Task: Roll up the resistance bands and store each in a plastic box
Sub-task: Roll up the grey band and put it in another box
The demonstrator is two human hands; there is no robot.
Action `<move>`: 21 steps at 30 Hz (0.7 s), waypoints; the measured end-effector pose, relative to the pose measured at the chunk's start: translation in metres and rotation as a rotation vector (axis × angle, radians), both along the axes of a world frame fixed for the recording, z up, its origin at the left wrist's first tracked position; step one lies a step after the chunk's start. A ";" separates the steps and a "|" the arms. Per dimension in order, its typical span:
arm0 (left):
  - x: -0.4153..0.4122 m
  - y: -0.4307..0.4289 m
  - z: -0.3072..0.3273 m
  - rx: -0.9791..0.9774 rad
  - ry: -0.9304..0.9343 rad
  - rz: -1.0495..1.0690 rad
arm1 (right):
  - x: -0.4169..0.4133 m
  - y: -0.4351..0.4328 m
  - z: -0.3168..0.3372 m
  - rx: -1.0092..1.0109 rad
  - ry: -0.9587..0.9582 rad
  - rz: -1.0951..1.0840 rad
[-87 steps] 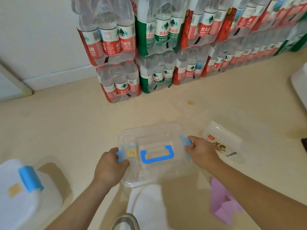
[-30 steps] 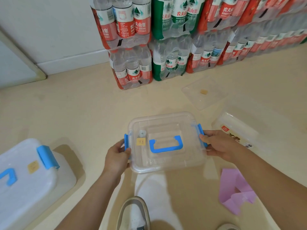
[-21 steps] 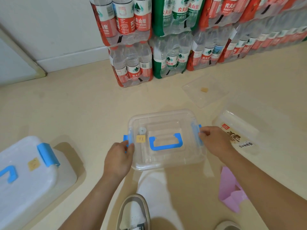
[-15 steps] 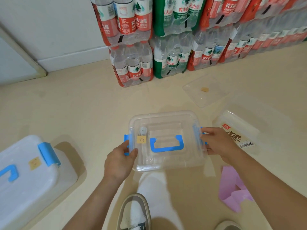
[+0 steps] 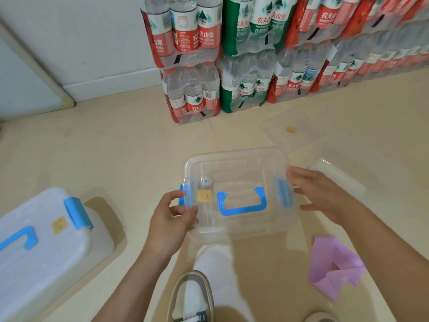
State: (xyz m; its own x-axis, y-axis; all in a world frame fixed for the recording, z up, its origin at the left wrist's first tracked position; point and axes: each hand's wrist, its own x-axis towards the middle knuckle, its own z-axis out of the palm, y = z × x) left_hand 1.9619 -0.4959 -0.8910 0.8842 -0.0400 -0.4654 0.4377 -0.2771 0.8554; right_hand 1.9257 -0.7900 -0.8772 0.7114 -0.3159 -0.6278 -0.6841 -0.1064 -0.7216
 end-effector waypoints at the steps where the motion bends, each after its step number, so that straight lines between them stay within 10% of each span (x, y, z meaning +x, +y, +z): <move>1: 0.002 0.002 0.006 -0.116 0.024 0.037 | 0.003 -0.001 0.006 -0.054 -0.038 -0.004; 11: 0.057 0.059 -0.023 -0.530 0.131 0.829 | 0.054 0.052 0.056 -0.224 -0.136 0.336; 15: 0.053 0.060 -0.047 -0.111 0.338 0.572 | 0.069 0.075 0.043 -0.364 -0.038 0.574; 21: 0.043 0.010 -0.028 0.489 -0.390 -0.185 | 0.092 0.103 -0.001 -0.592 -0.042 0.726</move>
State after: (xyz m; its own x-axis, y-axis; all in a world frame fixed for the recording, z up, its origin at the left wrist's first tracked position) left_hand 2.0051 -0.4855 -0.9186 0.9907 -0.0731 -0.1148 0.0281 -0.7156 0.6979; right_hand 2.0180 -0.6869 -0.8784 0.8782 -0.0460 -0.4760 -0.2810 -0.8551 -0.4358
